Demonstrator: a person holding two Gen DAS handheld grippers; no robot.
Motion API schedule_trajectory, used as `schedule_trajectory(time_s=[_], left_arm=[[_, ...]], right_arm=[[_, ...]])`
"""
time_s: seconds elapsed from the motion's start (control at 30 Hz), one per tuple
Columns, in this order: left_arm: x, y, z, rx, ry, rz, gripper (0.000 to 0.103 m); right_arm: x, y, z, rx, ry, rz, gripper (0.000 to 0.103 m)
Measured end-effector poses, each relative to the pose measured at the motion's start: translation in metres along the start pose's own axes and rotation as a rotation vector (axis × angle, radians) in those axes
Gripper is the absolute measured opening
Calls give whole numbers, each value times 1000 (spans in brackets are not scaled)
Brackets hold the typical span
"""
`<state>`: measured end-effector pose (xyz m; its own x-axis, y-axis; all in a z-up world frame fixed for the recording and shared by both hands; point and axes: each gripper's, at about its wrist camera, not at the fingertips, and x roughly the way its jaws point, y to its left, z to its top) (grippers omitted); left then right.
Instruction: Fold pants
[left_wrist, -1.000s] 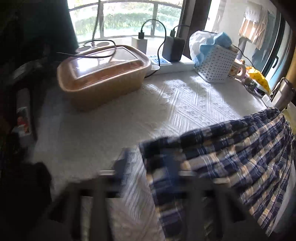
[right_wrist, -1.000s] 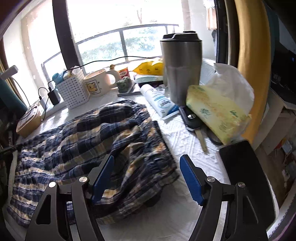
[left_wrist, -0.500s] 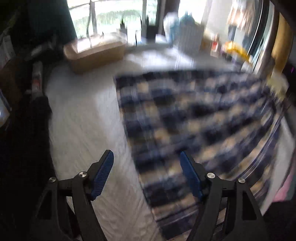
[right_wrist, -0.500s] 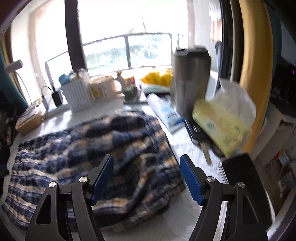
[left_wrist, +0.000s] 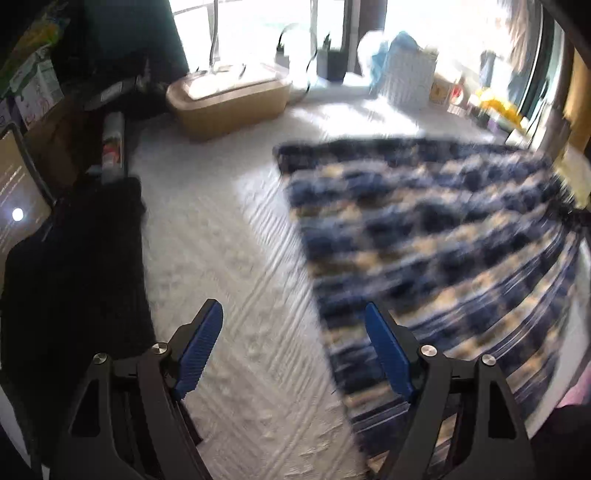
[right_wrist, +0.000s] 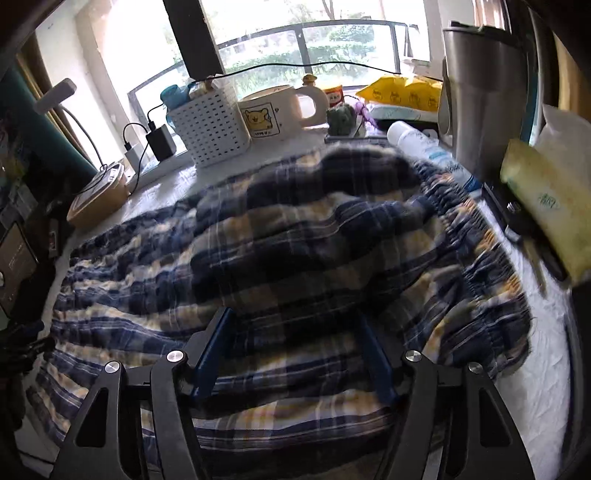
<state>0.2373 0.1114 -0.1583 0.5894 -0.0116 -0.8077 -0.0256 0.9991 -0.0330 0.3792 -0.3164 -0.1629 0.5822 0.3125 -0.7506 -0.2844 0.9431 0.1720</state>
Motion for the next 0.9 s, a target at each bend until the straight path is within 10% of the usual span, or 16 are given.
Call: schedule_trajectory(time_s=[0.23,0.37,0.6,0.9], left_arm=[[10,-28,51,84,-88,-153,80],[52,-43,89,97,-33,-229,80],[96,-41,108,106,59,-136,80],[85,-22,119,12,27,-84,80]], right_arm=[[-10,24,45,-167,-66,24,68],[29,32,68,-229,10,41,47],[88,23,80,-139,151,-15,42],[98,17,99,-47,124,-27,43]])
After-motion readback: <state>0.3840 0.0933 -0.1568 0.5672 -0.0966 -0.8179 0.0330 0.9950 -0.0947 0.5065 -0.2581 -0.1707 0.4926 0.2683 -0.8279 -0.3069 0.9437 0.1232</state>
